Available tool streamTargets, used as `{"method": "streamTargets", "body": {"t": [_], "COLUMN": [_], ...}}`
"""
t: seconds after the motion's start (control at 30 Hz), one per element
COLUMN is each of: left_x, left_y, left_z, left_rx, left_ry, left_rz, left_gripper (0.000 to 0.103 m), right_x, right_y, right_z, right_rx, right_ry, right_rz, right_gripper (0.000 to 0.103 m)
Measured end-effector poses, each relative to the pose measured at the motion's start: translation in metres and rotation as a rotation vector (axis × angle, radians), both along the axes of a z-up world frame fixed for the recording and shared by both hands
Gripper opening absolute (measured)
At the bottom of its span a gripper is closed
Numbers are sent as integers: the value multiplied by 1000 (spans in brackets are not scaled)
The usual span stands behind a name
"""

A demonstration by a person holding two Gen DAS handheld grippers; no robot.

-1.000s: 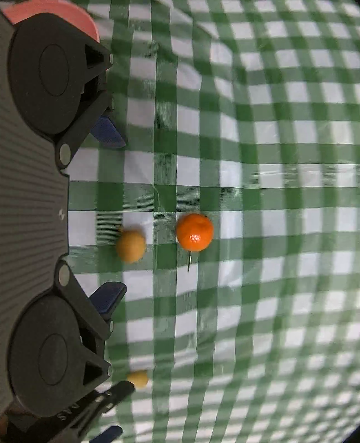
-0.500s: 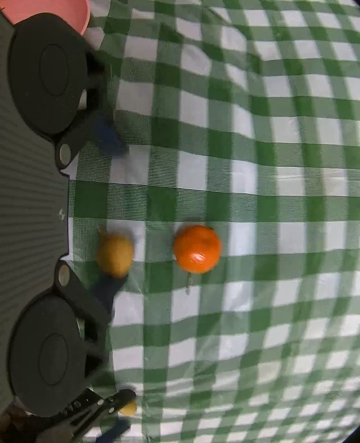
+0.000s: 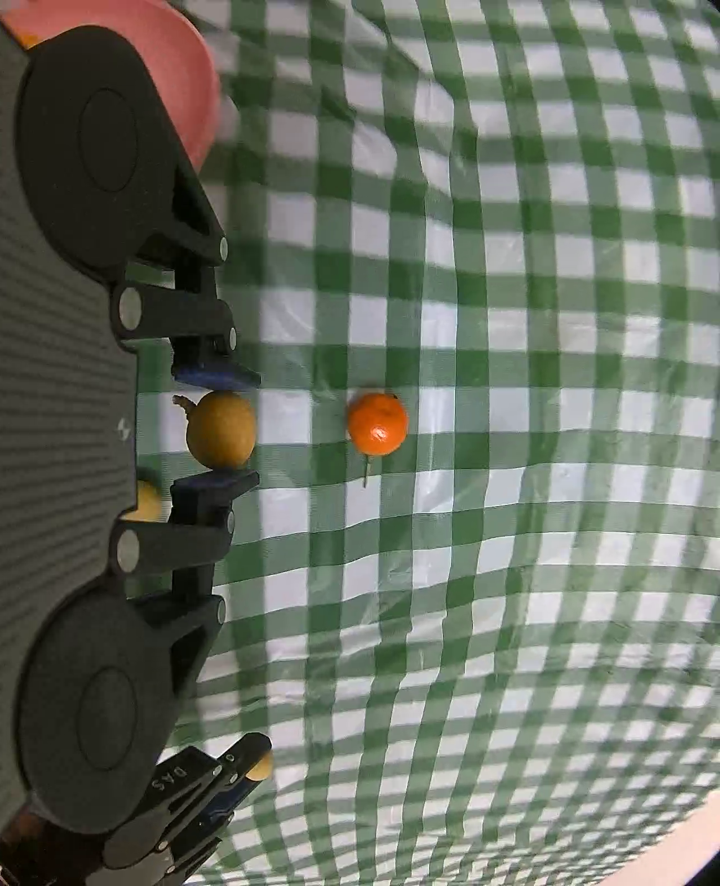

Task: Organize fruits
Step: 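Grasp a small yellow fruit with the left tool while the right tool grasps another, then carry both yellow fruits over the pink plate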

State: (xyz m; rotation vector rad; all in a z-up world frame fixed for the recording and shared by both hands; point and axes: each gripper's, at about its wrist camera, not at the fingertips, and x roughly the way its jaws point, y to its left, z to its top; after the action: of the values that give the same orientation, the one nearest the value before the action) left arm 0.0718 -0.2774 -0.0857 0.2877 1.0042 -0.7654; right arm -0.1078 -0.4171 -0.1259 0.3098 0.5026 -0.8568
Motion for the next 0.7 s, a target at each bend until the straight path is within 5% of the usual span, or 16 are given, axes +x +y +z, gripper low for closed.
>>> {"method": "streamTargets", "body": {"t": [0.33,0.7], "left_x": [-65,-115], "left_y": [121,281], "left_z": [66,98], "left_rx": [23,-11], "left_ry": [-63,-104], "left_rz": [27,162], "left_gripper": [33,34], "right_x": [-46,-67], "right_y": [136,273], "right_z": [77,120], "right_rx": [39,114], "right_ry": [-81,-92], "right_rz": [213,460], "right_gripper": [28,28]}}
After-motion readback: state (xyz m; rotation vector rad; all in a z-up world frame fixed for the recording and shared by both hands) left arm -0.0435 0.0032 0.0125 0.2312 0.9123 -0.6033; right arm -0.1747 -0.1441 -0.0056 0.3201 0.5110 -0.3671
